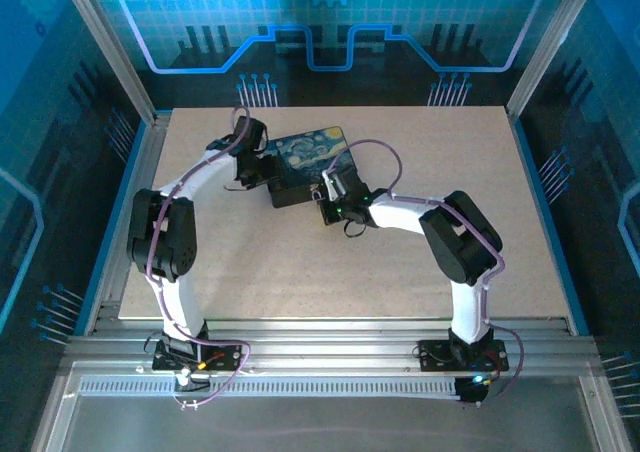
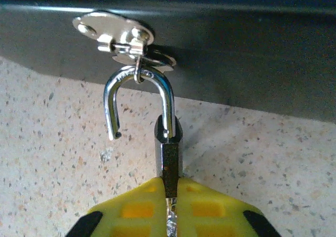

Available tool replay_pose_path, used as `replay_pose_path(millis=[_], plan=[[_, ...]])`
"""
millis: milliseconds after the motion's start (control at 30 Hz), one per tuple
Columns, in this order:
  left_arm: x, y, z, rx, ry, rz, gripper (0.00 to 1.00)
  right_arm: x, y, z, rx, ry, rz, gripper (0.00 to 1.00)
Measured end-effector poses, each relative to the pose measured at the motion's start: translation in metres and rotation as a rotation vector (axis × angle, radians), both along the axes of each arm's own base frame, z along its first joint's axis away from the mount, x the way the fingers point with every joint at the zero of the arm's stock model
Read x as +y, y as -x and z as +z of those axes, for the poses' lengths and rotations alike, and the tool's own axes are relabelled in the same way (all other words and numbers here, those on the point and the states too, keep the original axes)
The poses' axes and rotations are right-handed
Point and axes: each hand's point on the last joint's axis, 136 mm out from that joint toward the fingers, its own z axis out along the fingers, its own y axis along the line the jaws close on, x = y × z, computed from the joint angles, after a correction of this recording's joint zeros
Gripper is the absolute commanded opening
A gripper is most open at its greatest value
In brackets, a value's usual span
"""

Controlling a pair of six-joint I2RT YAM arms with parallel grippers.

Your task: Unlock the padlock with the key

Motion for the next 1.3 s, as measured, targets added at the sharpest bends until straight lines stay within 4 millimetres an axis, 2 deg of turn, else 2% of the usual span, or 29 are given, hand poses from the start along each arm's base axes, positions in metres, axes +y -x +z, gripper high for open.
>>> replay_pose_path(millis=[100, 333, 500, 767, 867, 1100, 1300], plan=[[-0.005, 0.006, -0.007, 0.016, -0.008, -0.001, 0.55, -0.002, -0.003, 0.0, 0.009, -0.063, -0.053, 0.07], [-0.014, 0.014, -0.006, 0.017, -0.003, 0.01, 0.55, -0.015, -0.003, 0.001, 0.041, -0.163, -0.178, 0.06], [-0.022, 0.021, -0.006, 0.025, 0.004, 0.005, 0.55, -0.028, -0.003, 0.01, 0.045, -0.198, -0.276, 0.05], [-0.037, 0.031, -0.008, 0.044, 0.027, 0.018, 0.55, -0.043, -0.023, 0.027, 0.01, -0.302, -0.472, 0.04], [-0.042, 0.033, -0.008, 0.05, 0.037, 0.017, 0.55, -0.043, -0.027, 0.031, 0.004, -0.332, -0.496, 0.12], [-0.042, 0.034, -0.008, 0.055, 0.036, 0.016, 0.55, -0.043, -0.03, 0.036, -0.027, -0.336, -0.408, 0.39], [-0.042, 0.035, -0.007, 0.058, 0.035, 0.016, 0.55, -0.062, -0.023, 0.021, 0.025, -0.339, -0.308, 0.43]])
